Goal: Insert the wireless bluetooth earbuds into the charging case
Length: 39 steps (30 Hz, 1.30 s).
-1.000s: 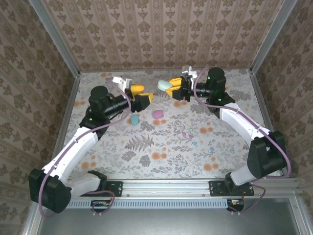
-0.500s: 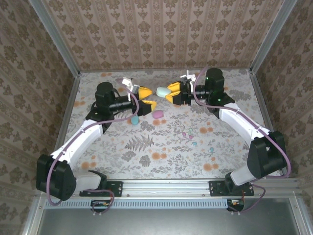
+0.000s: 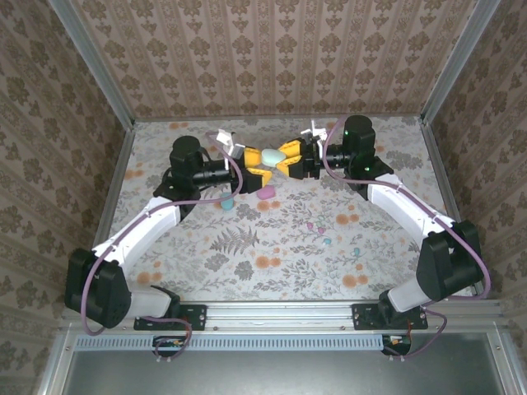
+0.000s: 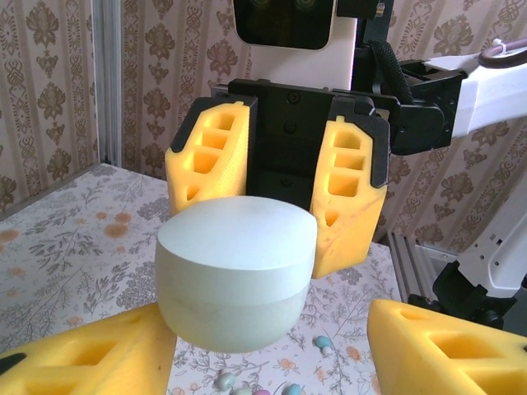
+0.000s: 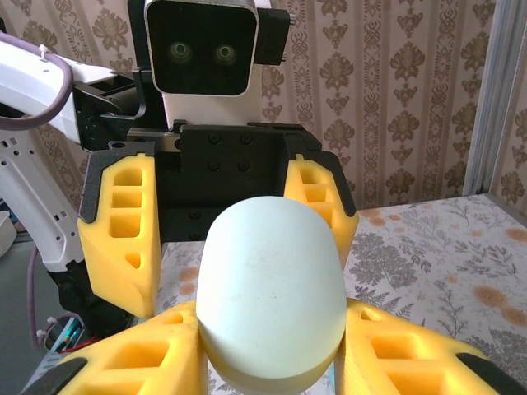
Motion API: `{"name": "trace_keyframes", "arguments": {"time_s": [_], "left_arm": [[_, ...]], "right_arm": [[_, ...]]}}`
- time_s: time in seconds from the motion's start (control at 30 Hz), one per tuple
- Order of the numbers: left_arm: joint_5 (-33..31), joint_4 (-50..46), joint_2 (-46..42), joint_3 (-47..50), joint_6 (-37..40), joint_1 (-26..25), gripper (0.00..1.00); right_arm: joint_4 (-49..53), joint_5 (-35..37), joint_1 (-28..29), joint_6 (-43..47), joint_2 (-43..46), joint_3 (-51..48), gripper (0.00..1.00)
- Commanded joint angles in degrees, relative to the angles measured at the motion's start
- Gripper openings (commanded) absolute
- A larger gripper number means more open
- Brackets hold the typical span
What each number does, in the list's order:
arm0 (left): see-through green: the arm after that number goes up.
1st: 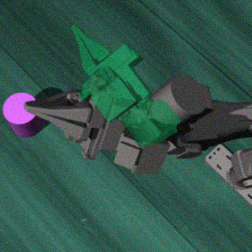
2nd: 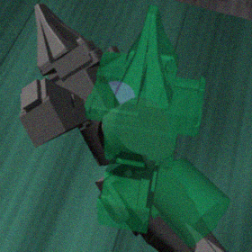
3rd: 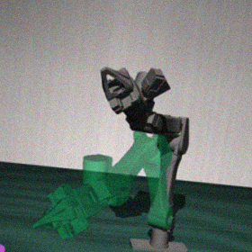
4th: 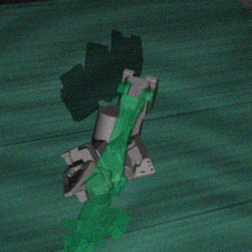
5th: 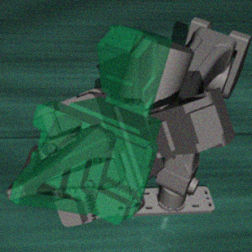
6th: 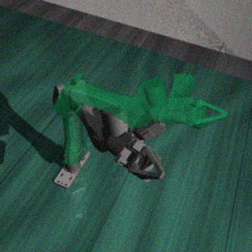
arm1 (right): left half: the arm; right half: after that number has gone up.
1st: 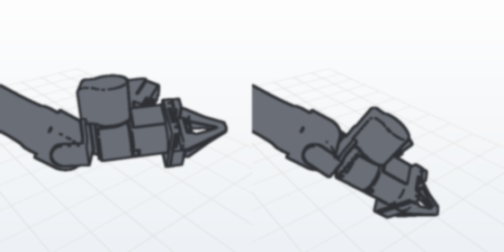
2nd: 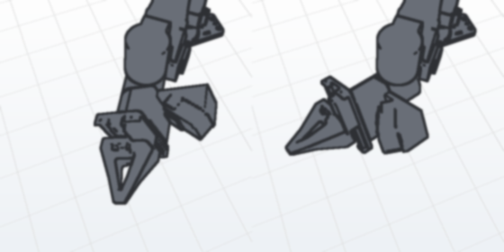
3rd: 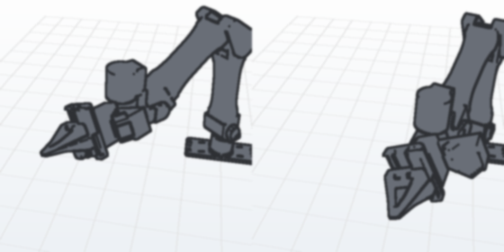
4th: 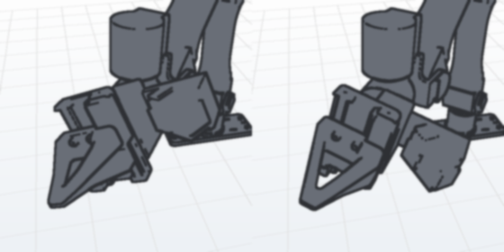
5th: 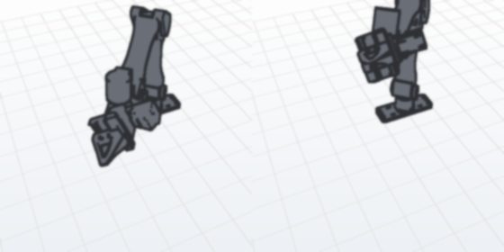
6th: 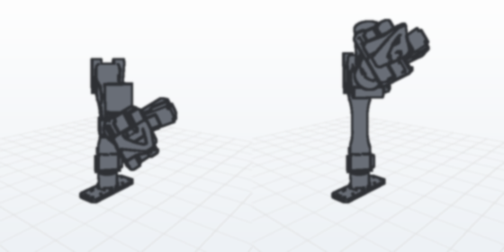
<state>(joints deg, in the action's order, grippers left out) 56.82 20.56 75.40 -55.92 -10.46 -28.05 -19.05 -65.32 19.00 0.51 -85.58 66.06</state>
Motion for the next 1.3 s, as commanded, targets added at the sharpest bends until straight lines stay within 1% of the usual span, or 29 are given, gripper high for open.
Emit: {"name": "trace_keyframes", "arguments": {"time_s": [0.0,0.23,0.43,0.8,1.07,1.27], "left_arm": [[1.7,2.9,0.5,-2.7,0.4,-0.7,0.60],[1.3,5.3,0.5,-2.4,-0.9,-0.8,0.57],[1.5,5.5,0.6,-2.4,-0.9,-0.8,0.58],[2.2,3.0,0.8,-3.5,0.3,-1.0,0.50],[2.2,0.2,0.8,-4.2,2.4,-1.2,0.54],[2.2,-0.8,0.8,-4.5,2.9,-1.3,0.52]], "right_arm": [[-0.5,-1.7,0.4,1.7,1.8,0.9,0.38],[-0.1,-2.6,0.5,2.7,1.9,0.8,0.38],[0.1,-2.9,0.5,3.5,2.2,0.6,0.38],[0.1,-2.7,0.7,3.3,2.4,0.8,0.38],[-1.1,-2.1,0.8,2.2,2.4,0.9,0.38],[-1.3,-2.1,0.7,1.7,2.0,1.1,0.38]]}}
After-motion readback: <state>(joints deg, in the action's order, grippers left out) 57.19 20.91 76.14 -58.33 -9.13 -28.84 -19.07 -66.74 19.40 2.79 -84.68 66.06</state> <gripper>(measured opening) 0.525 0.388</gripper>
